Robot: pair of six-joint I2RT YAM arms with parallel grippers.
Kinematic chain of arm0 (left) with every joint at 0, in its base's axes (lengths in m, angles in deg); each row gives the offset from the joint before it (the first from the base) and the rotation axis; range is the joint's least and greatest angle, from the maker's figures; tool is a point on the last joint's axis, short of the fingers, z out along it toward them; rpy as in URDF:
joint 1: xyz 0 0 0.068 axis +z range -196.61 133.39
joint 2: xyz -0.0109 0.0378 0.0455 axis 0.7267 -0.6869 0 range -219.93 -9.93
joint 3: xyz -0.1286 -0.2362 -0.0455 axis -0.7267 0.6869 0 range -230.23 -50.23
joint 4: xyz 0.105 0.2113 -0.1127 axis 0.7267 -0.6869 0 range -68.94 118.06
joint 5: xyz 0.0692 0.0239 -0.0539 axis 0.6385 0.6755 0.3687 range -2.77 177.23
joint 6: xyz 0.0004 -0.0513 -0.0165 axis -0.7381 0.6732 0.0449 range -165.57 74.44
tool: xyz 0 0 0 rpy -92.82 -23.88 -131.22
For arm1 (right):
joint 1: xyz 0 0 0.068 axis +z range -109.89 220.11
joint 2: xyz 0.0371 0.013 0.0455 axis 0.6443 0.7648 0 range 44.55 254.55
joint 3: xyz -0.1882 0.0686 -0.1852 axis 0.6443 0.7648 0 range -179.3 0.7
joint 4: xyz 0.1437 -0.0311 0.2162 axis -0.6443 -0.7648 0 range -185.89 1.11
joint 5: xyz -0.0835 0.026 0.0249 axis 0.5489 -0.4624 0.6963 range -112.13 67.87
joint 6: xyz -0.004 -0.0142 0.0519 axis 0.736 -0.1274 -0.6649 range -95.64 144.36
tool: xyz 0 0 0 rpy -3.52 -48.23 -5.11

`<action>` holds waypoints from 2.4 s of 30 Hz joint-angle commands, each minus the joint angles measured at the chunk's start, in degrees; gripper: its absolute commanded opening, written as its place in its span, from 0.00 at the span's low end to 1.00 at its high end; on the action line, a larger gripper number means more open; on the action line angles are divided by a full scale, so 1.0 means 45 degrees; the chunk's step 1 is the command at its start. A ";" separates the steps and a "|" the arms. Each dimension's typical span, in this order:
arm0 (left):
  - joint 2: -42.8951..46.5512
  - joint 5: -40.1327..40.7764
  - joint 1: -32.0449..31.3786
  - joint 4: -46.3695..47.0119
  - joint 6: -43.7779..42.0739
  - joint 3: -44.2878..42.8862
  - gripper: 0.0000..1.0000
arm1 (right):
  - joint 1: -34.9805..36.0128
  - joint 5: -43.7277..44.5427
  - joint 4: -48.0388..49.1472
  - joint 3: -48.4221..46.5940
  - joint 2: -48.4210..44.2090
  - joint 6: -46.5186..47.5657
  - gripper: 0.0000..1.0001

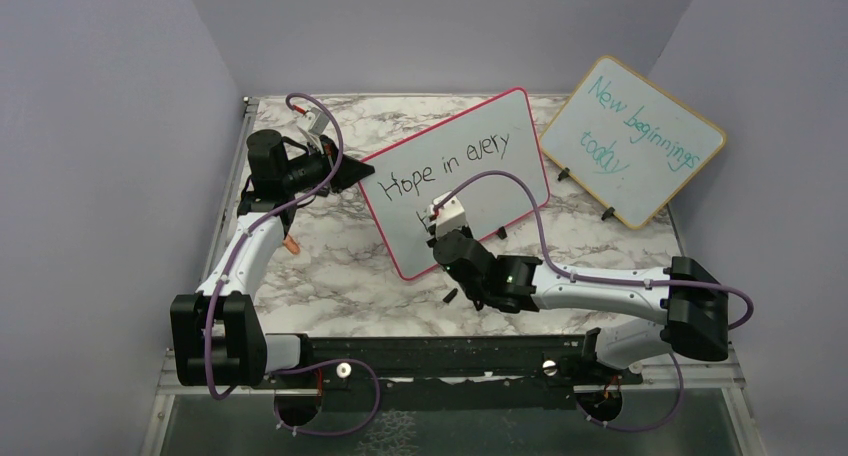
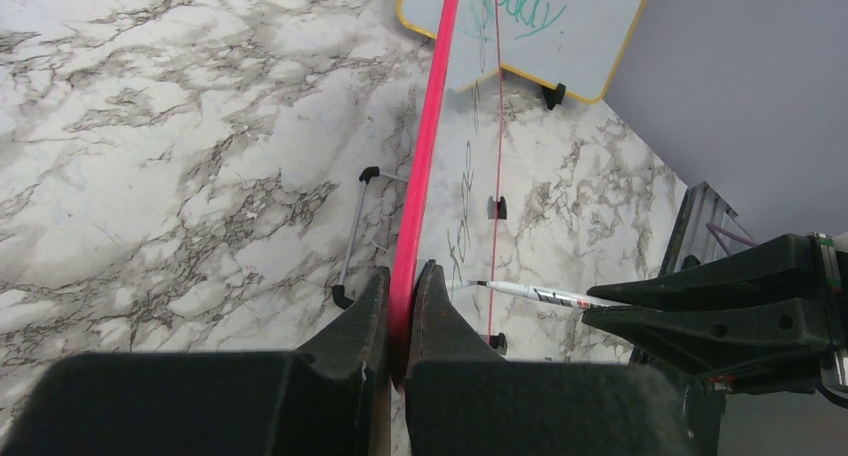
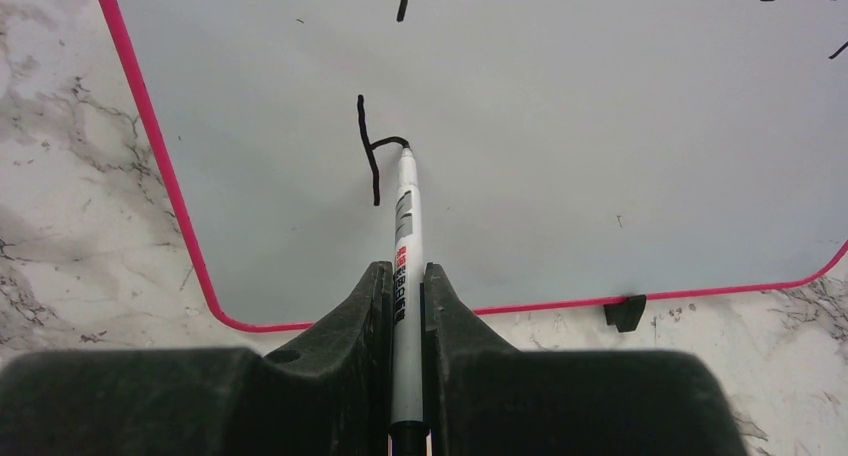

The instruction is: Write a sentence on the whiteboard

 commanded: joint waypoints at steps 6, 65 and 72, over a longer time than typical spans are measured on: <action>-0.0541 0.1904 -0.0076 -0.1272 -0.1708 0.0431 0.00 | -0.0214 0.0319 -0.1107 0.0171 0.0091 -0.0612 0.01; -0.0519 0.1808 -0.0076 -0.1275 -0.1635 0.0431 0.00 | -0.0203 -0.1235 -0.1585 -0.0026 -0.0835 -0.0312 0.01; -0.0514 0.1845 -0.0076 -0.1269 -0.1669 0.0431 0.00 | -0.0326 -0.0145 -0.1080 0.0192 -0.1622 0.0286 0.01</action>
